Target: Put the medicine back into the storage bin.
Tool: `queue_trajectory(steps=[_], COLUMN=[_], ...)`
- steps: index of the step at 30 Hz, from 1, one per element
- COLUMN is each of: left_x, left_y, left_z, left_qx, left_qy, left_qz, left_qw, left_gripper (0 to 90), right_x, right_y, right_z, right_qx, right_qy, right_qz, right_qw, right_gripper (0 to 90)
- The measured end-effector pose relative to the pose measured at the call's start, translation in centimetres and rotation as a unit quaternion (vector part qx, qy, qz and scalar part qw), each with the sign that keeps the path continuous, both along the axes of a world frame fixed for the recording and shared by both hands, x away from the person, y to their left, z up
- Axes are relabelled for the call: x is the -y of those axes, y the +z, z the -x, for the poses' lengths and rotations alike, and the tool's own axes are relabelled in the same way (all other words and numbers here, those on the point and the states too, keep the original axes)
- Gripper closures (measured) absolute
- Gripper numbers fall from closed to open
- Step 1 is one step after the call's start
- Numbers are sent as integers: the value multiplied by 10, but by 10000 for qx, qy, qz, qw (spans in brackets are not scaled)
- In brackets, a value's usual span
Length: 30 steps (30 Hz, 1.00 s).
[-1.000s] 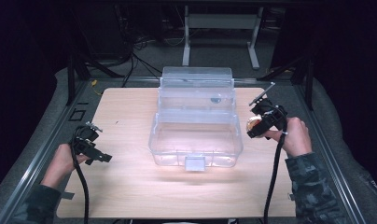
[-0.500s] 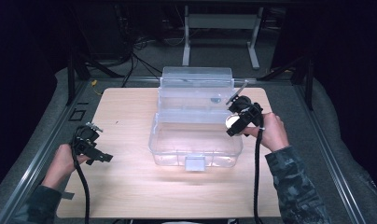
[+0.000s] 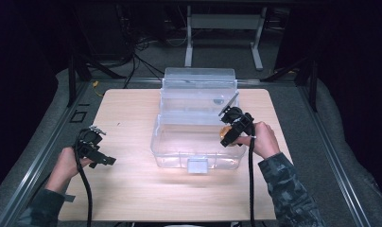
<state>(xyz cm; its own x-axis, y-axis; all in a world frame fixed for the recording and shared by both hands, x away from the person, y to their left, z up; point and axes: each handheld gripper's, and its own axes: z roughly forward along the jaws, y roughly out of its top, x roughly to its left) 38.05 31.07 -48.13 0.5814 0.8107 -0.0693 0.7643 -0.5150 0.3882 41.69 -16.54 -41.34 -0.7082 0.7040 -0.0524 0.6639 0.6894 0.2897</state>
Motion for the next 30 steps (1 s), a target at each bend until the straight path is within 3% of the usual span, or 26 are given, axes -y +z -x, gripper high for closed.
queue_trajectory(steps=[1, 3, 14, 16, 17, 18, 22, 30], left_x=[0, -1, 3, 3, 3, 3, 6, 9], left_y=[0, 0, -1, -2, -2, -3, -3, -3], left_z=[0, -1, -1, -2, -2, -2, -3, -4], left_qx=[-4, -16, -42, -59, -65, -70, -67, -89], left_qy=[8, 12, -43, -49, -42, -44, -99, -114], left_qz=[-6, -9, -52, -52, -63, -63, -80, -91], left_qw=[10000, 10000, 10000, 10000, 9999, 9999, 9999, 9999], left_gripper=[56, 56, 61, 61, 62, 61, 61, 63], right_x=[-1, 0, 1, 2, 3, 5, 7, 9], right_y=[-2, -7, -26, -28, -29, -30, -29, -31], right_z=[0, -1, -4, -3, -4, -5, -4, -4], right_qx=[4, -77, -335, -309, -345, -432, -366, -437], right_qy=[-19, 27, 25, -17, -34, -4, -72, -86], right_qz=[115, -33, -70, 126, 22, -159, -15, -71], right_qw=[9999, 10000, 9994, 9994, 9994, 9989, 9993, 9990], right_gripper=[200, 200, 199, 199, 199, 199, 199, 198])
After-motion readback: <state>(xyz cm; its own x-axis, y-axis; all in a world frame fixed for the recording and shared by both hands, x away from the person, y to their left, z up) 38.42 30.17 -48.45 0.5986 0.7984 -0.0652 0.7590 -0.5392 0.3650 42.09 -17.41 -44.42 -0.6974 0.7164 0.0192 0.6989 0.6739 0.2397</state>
